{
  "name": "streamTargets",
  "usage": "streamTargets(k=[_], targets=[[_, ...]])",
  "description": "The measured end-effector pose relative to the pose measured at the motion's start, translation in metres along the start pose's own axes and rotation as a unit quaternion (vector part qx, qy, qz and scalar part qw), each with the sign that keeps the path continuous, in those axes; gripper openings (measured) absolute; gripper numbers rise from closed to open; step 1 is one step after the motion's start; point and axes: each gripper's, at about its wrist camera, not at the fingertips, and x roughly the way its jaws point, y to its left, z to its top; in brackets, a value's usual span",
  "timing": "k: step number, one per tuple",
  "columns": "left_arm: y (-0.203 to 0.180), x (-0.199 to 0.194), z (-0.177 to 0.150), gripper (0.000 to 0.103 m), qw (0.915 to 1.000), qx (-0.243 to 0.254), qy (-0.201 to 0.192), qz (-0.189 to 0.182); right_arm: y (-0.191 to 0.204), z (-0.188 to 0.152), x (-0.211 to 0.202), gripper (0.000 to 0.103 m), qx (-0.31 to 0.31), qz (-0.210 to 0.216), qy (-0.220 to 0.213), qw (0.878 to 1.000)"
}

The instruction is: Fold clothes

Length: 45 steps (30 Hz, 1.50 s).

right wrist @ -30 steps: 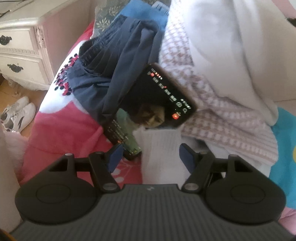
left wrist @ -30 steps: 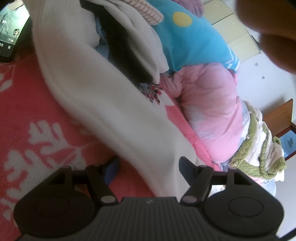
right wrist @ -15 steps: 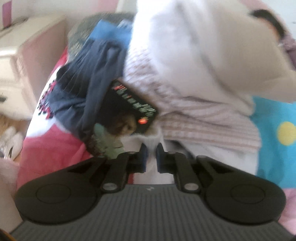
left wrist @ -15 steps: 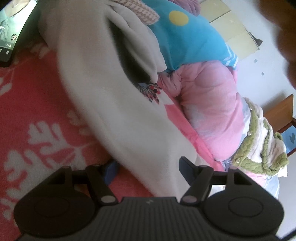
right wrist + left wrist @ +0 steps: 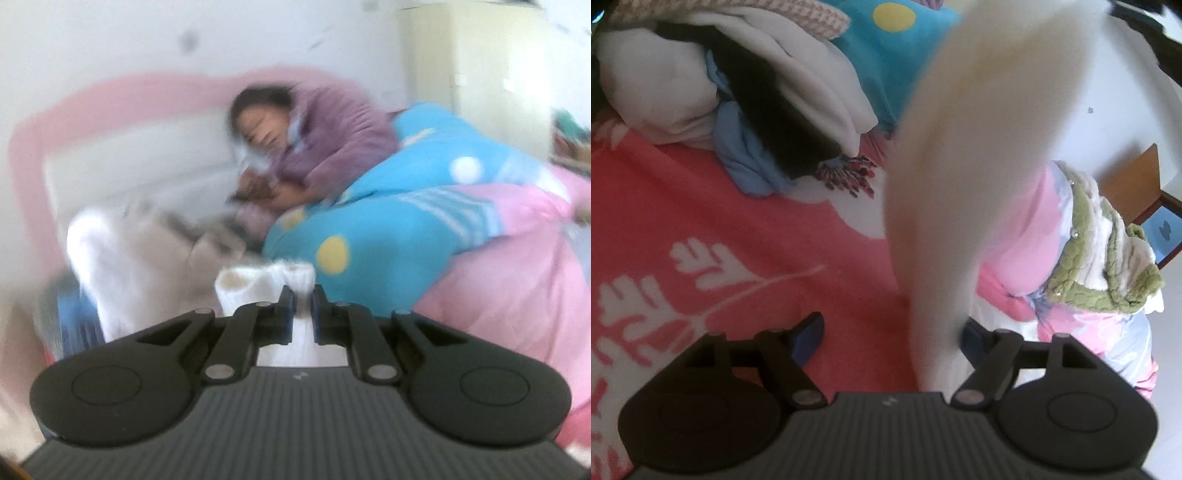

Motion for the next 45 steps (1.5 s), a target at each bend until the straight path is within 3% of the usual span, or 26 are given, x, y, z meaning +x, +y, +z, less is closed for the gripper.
streamTargets(k=[3,7,10,14,20,34,41,45], targets=[[0.004,0.001,0.003,0.077,0.9999,-0.01,0.005,-0.003,-0.015,0.006,0.001,0.008,0.056,-0.008,-0.025,0.998],[0.011,0.004,0.014,0.076,0.9994,-0.029,0.015,-0.008,-0.022,0.004,0.016,0.008,0.109,-0.003,-0.025,0.994],[0.02,0.004,0.021,0.076,0.9981,-0.056,0.02,-0.015,-0.017,0.001,0.012,0.008,0.107,0.004,-0.025,0.994],[0.013,0.0,0.02,0.077,0.999,-0.041,0.008,-0.019,-0.021,0.002,-0.008,0.008,0.117,0.022,-0.045,0.992],[0.007,-0.002,0.019,0.077,0.9997,-0.022,-0.008,-0.01,-0.012,0.001,0.004,0.008,0.142,0.07,-0.048,0.986],[0.029,-0.006,0.029,0.076,0.9971,-0.075,-0.012,0.012,0.054,-0.048,0.108,0.008,0.114,0.092,0.043,0.988],[0.031,-0.006,0.03,0.076,0.9964,-0.083,-0.013,0.013,0.113,-0.085,0.164,0.011,0.038,0.117,0.135,0.983],[0.033,-0.006,0.032,0.074,0.9955,-0.092,-0.014,0.014,0.131,-0.097,0.176,0.035,0.007,0.119,0.168,0.978]])
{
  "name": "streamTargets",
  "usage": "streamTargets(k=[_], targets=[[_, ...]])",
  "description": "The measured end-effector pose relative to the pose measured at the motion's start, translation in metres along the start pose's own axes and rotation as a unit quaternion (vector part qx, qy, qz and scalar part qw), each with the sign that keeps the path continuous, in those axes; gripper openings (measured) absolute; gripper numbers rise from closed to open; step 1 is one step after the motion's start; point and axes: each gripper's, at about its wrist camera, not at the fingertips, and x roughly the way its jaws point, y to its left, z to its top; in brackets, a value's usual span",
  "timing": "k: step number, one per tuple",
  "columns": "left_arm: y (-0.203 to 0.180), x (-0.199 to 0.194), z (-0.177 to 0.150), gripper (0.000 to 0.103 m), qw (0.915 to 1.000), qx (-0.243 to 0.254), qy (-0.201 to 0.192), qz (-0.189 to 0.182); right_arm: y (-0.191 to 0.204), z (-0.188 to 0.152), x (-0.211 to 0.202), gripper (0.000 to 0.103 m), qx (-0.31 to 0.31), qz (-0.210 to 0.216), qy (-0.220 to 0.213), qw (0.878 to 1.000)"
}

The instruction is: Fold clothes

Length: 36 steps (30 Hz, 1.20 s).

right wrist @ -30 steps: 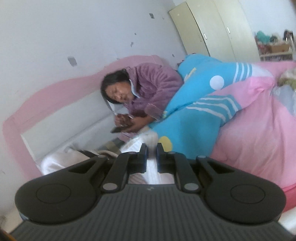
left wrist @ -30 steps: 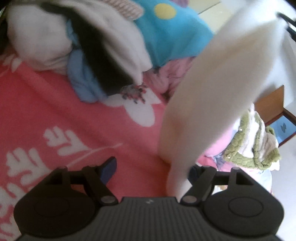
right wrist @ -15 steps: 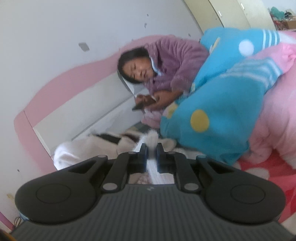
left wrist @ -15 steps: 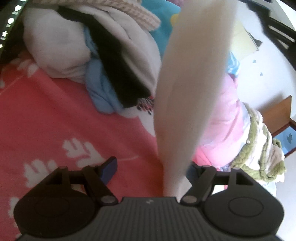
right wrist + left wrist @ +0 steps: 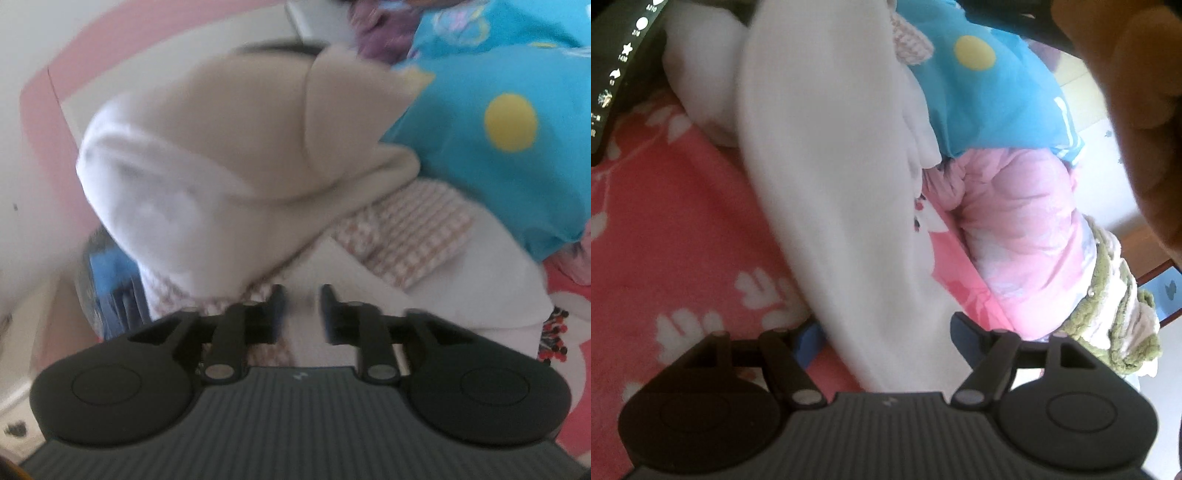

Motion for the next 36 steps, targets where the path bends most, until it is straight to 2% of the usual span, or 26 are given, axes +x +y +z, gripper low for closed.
streamTargets(k=[1,3,5,10,13,17,22,26,27,29,33,36], targets=[[0.0,0.0,0.0,0.074,1.0,0.0,-0.001,0.001,0.001,-0.001,-0.003,0.037,0.0,0.005,-0.004,1.0],[-0.001,-0.003,0.0,0.073,1.0,-0.002,-0.006,0.006,0.001,0.0,-0.014,0.051,-0.002,0.013,-0.018,1.0],[0.0,-0.007,0.0,0.073,0.9998,-0.006,-0.016,0.013,-0.001,0.003,-0.033,0.057,-0.008,0.012,-0.041,0.999],[0.0,-0.025,-0.004,0.074,0.9983,-0.017,-0.046,0.03,-0.017,-0.01,-0.1,0.065,-0.008,-0.01,-0.104,0.994],[-0.002,-0.038,-0.008,0.076,0.9975,-0.021,-0.062,0.027,-0.037,-0.037,-0.142,0.067,0.009,-0.043,-0.138,0.99],[-0.01,-0.049,-0.016,0.076,0.9976,-0.006,-0.069,0.009,-0.078,-0.085,-0.194,0.067,0.07,-0.098,-0.161,0.98],[-0.03,-0.062,-0.035,0.079,0.9966,0.041,-0.07,-0.01,-0.13,-0.148,-0.231,0.064,0.144,-0.156,-0.139,0.967],[-0.048,-0.06,-0.05,0.079,0.9934,0.095,-0.059,-0.028,-0.156,-0.179,-0.227,0.046,0.154,-0.184,-0.098,0.966],[-0.052,-0.058,-0.052,0.079,0.992,0.109,-0.055,-0.032,-0.159,-0.181,-0.223,0.04,0.147,-0.189,-0.09,0.967],[-0.059,-0.051,-0.053,0.079,0.9899,0.128,-0.05,-0.037,-0.165,-0.182,-0.216,0.037,0.126,-0.196,-0.075,0.97],[-0.065,-0.026,-0.048,0.079,0.9861,0.159,-0.043,-0.026,-0.177,-0.167,-0.195,0.038,0.048,-0.196,-0.044,0.978],[-0.055,-0.01,-0.042,0.079,0.9888,0.146,-0.032,0.002,-0.187,-0.142,-0.163,0.044,-0.037,-0.177,-0.003,0.984]])
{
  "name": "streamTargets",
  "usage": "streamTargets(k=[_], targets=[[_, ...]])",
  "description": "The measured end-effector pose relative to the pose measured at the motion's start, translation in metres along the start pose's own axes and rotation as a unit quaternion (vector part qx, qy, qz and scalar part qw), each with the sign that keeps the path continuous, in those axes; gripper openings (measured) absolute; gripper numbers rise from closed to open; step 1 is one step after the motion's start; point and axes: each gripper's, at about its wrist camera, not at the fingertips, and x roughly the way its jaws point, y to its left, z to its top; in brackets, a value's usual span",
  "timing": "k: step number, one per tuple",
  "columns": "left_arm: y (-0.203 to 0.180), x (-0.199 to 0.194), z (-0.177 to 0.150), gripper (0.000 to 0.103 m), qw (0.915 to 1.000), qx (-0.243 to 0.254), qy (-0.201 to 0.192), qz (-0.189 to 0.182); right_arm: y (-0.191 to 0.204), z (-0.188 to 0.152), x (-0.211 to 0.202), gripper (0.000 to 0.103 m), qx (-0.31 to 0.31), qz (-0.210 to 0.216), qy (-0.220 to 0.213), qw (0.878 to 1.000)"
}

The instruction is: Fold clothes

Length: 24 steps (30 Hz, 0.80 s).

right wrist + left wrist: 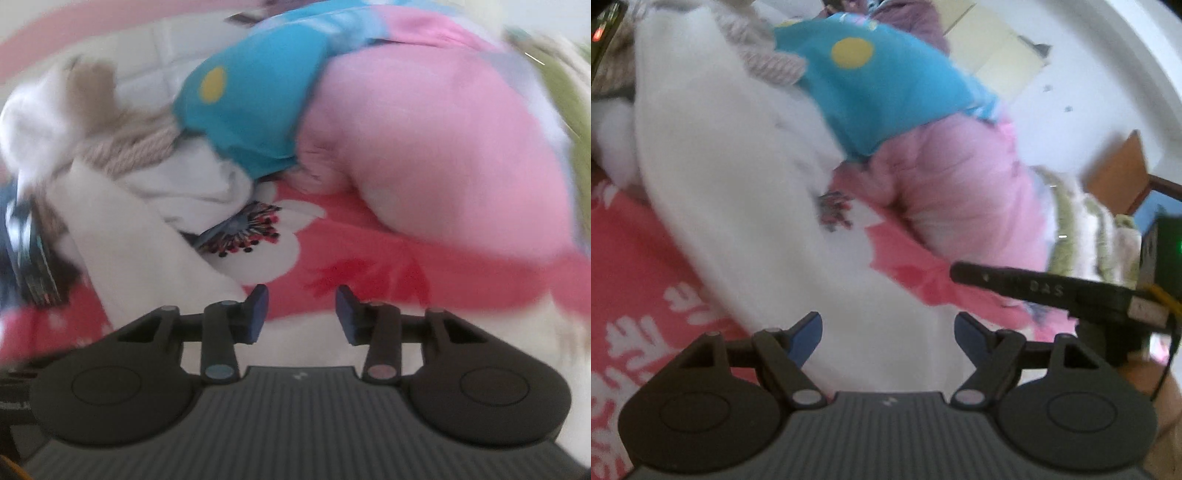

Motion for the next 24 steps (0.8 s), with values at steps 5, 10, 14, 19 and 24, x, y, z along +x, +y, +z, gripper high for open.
streamTargets(k=[5,10,14,19,24], targets=[[0.018,0.013,0.002,0.069,0.9987,-0.022,0.02,0.041,0.006,0.021,0.057,0.048,-0.105,0.046,0.07,0.991],[0.017,0.01,-0.001,0.071,0.9987,-0.012,0.019,0.046,0.024,0.015,0.077,0.05,-0.177,0.096,0.098,0.975],[0.016,0.013,-0.002,0.071,0.9987,-0.005,0.015,0.048,0.021,0.011,0.089,0.062,-0.179,0.106,0.123,0.97],[0.017,0.017,0.0,0.071,0.9988,-0.008,0.011,0.047,0.009,0.013,0.105,0.067,-0.13,0.135,0.188,0.964],[0.016,0.021,-0.001,0.071,0.9988,-0.004,0.006,0.049,0.015,0.011,0.105,0.066,-0.139,0.126,0.199,0.962]])
